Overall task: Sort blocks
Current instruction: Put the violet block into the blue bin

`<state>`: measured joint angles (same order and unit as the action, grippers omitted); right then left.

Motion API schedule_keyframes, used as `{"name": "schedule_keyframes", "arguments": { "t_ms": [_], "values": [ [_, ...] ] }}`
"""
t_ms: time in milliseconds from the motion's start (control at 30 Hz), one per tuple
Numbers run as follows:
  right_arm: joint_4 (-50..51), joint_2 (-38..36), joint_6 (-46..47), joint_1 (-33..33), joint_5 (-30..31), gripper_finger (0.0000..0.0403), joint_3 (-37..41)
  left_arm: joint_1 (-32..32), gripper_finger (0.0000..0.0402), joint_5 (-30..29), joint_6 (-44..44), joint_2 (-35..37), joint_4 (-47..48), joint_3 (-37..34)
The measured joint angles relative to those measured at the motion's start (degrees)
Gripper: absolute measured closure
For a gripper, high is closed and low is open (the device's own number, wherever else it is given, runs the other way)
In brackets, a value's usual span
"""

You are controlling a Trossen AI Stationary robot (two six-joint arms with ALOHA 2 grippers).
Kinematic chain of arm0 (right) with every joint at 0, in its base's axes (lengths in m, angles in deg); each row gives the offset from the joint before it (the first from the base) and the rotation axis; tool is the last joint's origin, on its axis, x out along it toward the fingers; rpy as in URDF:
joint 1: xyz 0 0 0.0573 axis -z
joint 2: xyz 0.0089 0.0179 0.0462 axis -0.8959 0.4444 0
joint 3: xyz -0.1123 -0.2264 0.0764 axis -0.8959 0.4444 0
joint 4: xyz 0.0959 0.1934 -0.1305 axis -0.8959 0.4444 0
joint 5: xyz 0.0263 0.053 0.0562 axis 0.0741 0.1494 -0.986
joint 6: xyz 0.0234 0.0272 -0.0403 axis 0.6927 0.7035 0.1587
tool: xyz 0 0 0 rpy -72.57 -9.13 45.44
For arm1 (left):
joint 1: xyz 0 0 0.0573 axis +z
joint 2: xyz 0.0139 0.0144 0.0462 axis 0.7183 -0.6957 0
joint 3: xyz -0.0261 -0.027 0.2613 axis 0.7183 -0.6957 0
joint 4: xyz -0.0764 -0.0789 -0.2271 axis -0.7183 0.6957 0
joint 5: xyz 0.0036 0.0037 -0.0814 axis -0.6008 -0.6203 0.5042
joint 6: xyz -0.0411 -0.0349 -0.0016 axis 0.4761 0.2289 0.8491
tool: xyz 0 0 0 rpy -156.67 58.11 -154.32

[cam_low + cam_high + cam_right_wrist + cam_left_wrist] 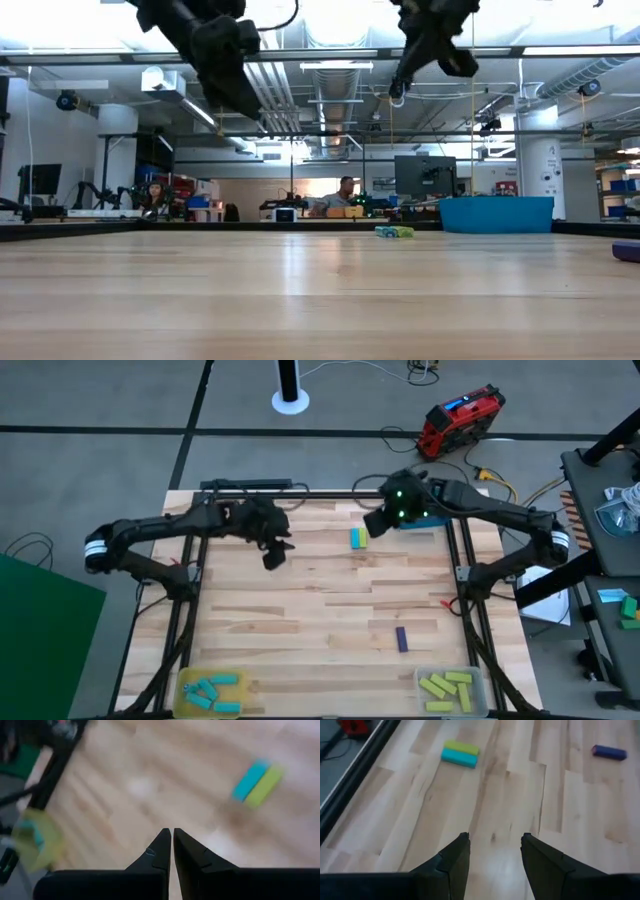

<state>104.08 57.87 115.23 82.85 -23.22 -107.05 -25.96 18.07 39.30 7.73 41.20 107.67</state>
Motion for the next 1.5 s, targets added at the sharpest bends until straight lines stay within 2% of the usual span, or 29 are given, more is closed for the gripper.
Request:
{"name": "schedule_keyframes", "arguments": {
  "t_ms": [100,267,400,567,733,900,1100,1200,1500],
  "values": [
    [2.99,0.43,5.85,-4.53,-2.43,0.039,-0.31,3.62,0.0247,3.51,-1.68,-0.2,-0.64,0.11],
    [13.23,0.37,19.21,-12.61,-6.76,0.039,-0.24,6.45,0.0247,3.55,-3.71,-0.68,-2.45,1.88],
    [20.25,0.08,28.22,-20.01,-7.36,0.039,-0.16,6.83,0.0247,3.55,-6.48,-0.7,-3.23,3.84],
    [22.5,-0.01,36.04,-27.77,-7.29,0.039,1.15,6.87,0.0247,3.37,-8.52,-0.71,-3.42,6.66],
    [22.28,0.22,43.67,-34.87,-6.97,0.039,5.59,6.94,0.0247,-0.14,-8.68,-0.72,-3.41,8.34],
    [18.23,0.81,49.7,-40.36,-6.86,0.039,12.47,7.2,0.0247,-1.0,-8.72,-0.72,-3.5,8.78],
    [0.29,0.62,52.84,-43.53,-6.69,0.039,23.93,7.6,0.0247,-1.08,-9.31,-0.75,-3.96,8.16],
    [-5.37,1.69,54.86,-44.25,-6.24,0.039,28.62,7.71,0.0247,-1.08,-9.31,-0.76,-4.07,7.97],
    [-7.06,5.09,55.42,-44.48,-4.57,0.0388,30.21,7.71,0.0247,-1.09,-9.29,-0.76,-4.07,7.8]
  ]
}}
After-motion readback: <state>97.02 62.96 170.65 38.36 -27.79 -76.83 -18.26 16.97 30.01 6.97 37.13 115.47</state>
